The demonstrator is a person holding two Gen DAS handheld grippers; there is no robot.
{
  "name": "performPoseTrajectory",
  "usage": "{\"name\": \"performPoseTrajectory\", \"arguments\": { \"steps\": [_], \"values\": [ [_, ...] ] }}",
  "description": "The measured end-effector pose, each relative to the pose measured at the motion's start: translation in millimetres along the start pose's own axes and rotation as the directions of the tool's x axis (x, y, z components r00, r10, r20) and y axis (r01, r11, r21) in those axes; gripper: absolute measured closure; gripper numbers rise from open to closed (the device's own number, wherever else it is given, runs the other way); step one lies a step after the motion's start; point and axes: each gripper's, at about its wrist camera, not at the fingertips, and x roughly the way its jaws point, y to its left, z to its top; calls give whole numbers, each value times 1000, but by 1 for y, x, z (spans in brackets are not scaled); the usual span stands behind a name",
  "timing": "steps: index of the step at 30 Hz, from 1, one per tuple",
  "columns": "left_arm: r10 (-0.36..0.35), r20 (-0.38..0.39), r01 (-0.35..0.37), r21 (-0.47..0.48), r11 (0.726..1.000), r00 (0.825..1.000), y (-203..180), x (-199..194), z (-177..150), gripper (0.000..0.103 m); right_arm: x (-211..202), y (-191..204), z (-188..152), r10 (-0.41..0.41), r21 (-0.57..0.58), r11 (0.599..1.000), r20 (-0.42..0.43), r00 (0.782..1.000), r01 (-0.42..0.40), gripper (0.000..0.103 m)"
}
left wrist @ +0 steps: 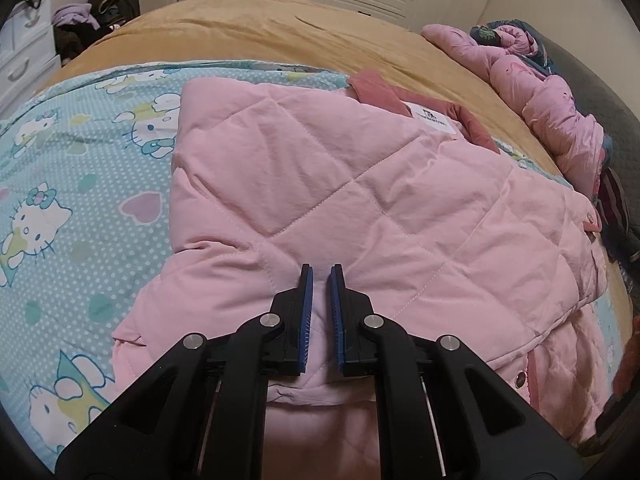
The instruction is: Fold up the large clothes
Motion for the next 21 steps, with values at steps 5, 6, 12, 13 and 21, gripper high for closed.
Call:
{"name": "performPoseTrajectory", "arguments": {
  "steps": [5, 6, 12, 13, 21],
  "values": [
    [-6, 1, 6, -3, 1000, 1000, 1, 1, 0, 99, 40, -11, -22, -78, 22, 996, -169, 982, 83, 22],
    [-5, 0, 5, 1, 1000, 1000, 0, 1, 0, 99, 45, -15, -25, -62, 48, 996, -177, 982, 71, 22],
    [-10, 1, 10, 0, 1000, 1000, 0, 4, -1, 99, 54, -14, -32, -69, 45, 996, -182, 981, 79, 21],
    [-10, 2, 10, -1, 1000, 1000, 1, 4, -1, 99, 52, -13, -31, -67, 46, 996, -185, 981, 76, 21],
    [-14, 4, 14, 9, 1000, 1000, -4, -7, 4, 76, 23, -23, -12, 49, 133, 991, -139, 989, -30, 11]
  ]
}}
